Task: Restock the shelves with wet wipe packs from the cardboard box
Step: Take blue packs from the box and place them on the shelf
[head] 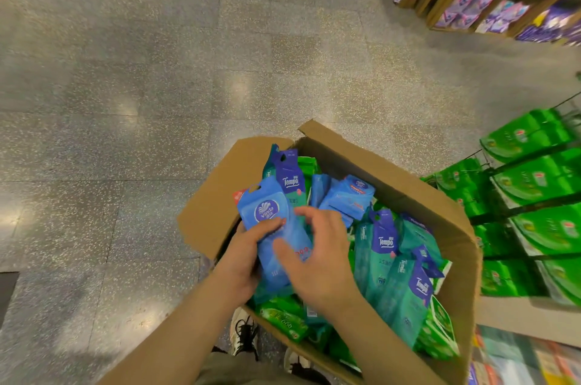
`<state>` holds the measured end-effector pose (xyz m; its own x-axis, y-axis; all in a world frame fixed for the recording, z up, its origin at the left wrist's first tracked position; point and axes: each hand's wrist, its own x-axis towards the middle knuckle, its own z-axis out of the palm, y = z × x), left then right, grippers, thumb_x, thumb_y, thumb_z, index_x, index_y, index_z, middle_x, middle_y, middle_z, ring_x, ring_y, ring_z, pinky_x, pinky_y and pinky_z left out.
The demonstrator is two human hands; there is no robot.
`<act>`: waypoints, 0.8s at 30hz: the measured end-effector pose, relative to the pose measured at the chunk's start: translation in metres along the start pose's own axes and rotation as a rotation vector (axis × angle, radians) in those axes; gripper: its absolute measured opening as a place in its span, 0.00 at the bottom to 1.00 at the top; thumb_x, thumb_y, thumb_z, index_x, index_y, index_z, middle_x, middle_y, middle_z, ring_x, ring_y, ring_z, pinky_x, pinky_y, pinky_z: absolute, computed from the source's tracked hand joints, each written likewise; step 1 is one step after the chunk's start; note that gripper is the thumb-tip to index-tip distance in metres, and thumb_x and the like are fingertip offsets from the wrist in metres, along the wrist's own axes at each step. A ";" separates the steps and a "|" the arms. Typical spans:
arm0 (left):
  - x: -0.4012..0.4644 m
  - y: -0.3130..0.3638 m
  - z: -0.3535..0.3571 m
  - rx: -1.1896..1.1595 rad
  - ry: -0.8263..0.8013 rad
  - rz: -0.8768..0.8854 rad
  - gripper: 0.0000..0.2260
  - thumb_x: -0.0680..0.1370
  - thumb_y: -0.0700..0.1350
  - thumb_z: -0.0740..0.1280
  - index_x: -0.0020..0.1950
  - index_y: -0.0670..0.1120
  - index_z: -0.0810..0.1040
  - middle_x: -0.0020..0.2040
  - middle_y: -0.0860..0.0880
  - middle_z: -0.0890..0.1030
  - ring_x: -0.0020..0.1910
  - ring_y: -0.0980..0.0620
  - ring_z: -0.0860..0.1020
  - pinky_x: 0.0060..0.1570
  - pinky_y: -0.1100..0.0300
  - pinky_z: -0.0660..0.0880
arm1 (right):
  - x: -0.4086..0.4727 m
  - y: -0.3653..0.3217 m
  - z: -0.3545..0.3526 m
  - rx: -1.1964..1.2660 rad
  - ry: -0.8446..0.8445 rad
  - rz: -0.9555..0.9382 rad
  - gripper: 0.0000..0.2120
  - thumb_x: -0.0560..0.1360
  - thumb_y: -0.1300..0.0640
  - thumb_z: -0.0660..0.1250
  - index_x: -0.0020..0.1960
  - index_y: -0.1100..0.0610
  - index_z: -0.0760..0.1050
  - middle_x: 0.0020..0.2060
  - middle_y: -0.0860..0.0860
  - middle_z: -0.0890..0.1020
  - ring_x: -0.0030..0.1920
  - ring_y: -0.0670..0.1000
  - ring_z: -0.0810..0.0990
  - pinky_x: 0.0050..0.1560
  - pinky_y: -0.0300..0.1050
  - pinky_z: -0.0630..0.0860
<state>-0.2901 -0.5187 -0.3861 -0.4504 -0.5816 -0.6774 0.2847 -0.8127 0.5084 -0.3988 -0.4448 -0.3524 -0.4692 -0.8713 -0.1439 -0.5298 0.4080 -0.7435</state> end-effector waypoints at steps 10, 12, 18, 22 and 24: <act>-0.011 0.006 -0.026 -0.025 0.025 -0.043 0.19 0.64 0.40 0.72 0.55 0.43 0.83 0.51 0.41 0.85 0.45 0.41 0.83 0.52 0.45 0.80 | 0.115 0.093 -0.023 -0.326 0.228 0.800 0.50 0.67 0.25 0.67 0.75 0.58 0.61 0.73 0.62 0.66 0.72 0.64 0.64 0.72 0.62 0.60; -0.012 0.005 -0.028 -0.078 0.040 -0.041 0.14 0.66 0.41 0.72 0.51 0.45 0.85 0.52 0.40 0.85 0.45 0.40 0.84 0.52 0.43 0.79 | 0.127 0.099 -0.015 -0.376 0.173 0.815 0.55 0.64 0.22 0.67 0.75 0.59 0.60 0.73 0.62 0.66 0.73 0.64 0.64 0.72 0.61 0.59; -0.016 0.009 -0.022 -0.066 0.094 -0.056 0.10 0.75 0.46 0.69 0.55 0.46 0.83 0.52 0.40 0.85 0.44 0.41 0.85 0.45 0.48 0.80 | 0.130 0.106 -0.018 -0.376 0.121 0.807 0.46 0.65 0.32 0.70 0.73 0.59 0.63 0.72 0.61 0.69 0.73 0.63 0.64 0.71 0.62 0.60; -0.017 0.015 -0.015 -0.036 0.124 -0.067 0.12 0.76 0.47 0.70 0.57 0.46 0.83 0.53 0.40 0.85 0.45 0.41 0.85 0.50 0.45 0.79 | 0.114 0.094 -0.032 -0.288 0.143 0.725 0.42 0.67 0.39 0.72 0.74 0.57 0.63 0.71 0.59 0.70 0.73 0.62 0.64 0.69 0.65 0.61; -0.016 0.018 -0.010 -0.023 0.124 -0.074 0.13 0.76 0.47 0.70 0.58 0.46 0.82 0.53 0.40 0.85 0.46 0.40 0.84 0.53 0.43 0.79 | 0.104 0.087 -0.037 -0.200 0.177 0.658 0.42 0.69 0.42 0.73 0.76 0.56 0.63 0.72 0.58 0.70 0.73 0.62 0.64 0.70 0.66 0.60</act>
<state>-0.2692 -0.5239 -0.3716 -0.3629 -0.5189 -0.7740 0.2749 -0.8533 0.4431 -0.5201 -0.4900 -0.4077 -0.8351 -0.3764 -0.4011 -0.2087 0.8915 -0.4021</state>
